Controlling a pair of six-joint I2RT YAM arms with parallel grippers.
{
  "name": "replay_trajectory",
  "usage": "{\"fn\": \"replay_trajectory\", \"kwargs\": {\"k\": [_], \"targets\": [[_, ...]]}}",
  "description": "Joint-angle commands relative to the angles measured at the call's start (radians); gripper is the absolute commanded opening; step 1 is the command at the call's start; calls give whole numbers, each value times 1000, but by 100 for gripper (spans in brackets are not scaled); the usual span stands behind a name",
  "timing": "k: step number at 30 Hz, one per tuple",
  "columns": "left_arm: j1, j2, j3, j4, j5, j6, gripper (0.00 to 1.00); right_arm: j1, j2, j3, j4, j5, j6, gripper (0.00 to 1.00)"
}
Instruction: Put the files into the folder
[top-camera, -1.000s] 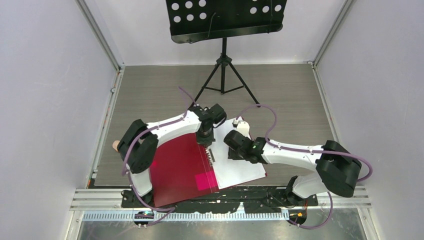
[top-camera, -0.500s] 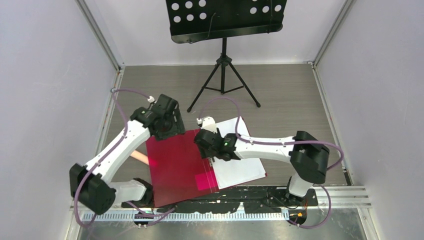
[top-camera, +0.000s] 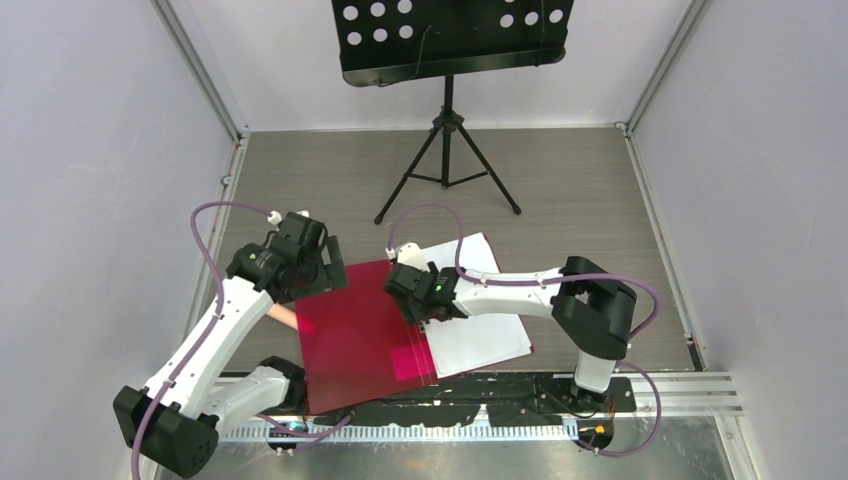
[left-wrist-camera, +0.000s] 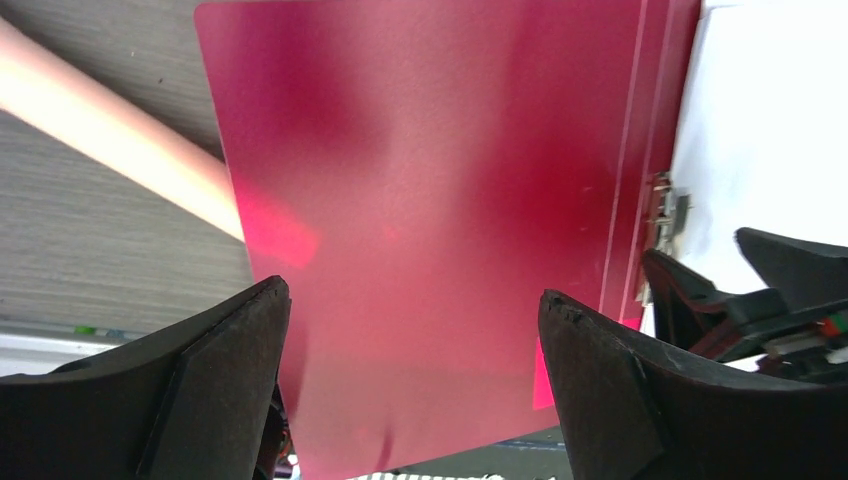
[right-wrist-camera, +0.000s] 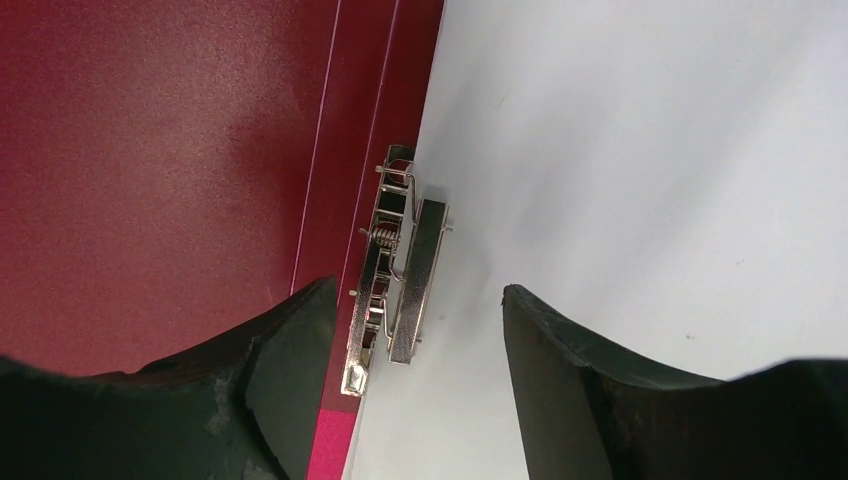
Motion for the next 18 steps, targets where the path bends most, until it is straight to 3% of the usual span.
{"fn": "replay_trajectory", "kwargs": {"k": [1, 18], "targets": [[13, -25, -38, -10, -12, 19, 93, 6, -11, 8, 31, -13, -11, 67], [35, -40, -65, 5, 15, 33, 93, -29, 86, 31, -32, 36, -4, 62]]}}
